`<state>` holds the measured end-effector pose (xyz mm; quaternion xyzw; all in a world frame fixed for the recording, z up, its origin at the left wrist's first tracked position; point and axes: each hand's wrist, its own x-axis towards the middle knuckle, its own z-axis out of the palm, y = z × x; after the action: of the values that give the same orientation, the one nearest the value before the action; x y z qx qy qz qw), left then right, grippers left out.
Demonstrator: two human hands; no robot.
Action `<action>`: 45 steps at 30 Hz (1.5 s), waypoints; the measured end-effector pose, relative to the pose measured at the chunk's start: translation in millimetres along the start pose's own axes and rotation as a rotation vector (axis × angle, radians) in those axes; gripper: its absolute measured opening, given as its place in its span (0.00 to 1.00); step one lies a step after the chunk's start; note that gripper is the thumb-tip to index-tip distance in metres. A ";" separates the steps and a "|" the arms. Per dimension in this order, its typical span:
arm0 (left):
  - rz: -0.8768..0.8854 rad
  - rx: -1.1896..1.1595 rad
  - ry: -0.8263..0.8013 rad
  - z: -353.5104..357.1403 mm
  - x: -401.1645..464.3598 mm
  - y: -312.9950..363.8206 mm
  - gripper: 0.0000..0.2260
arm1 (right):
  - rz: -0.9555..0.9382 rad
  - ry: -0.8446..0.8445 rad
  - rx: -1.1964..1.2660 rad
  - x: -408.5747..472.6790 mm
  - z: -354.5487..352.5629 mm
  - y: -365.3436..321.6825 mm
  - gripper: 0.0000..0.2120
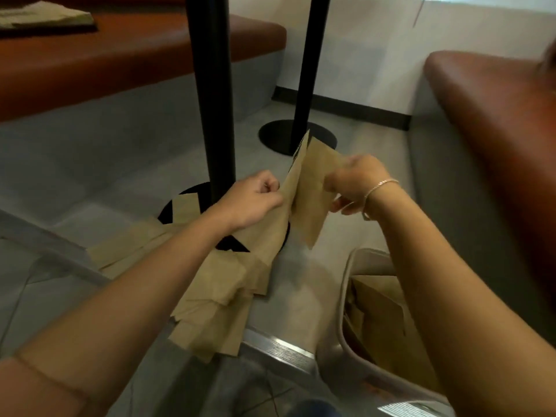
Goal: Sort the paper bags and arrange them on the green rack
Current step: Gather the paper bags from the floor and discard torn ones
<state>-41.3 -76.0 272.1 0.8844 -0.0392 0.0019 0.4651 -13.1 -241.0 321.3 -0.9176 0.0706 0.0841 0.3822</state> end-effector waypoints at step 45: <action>-0.168 -0.015 -0.270 46.7 8.6 33.9 0.02 | -0.037 -0.371 -1.033 -28.8 -60.0 65.9 0.13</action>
<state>-36.7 -134.1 273.9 0.8732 -0.0275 -0.1561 0.4608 -48.0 -328.0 323.5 -0.9567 -0.0648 0.2616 -0.1103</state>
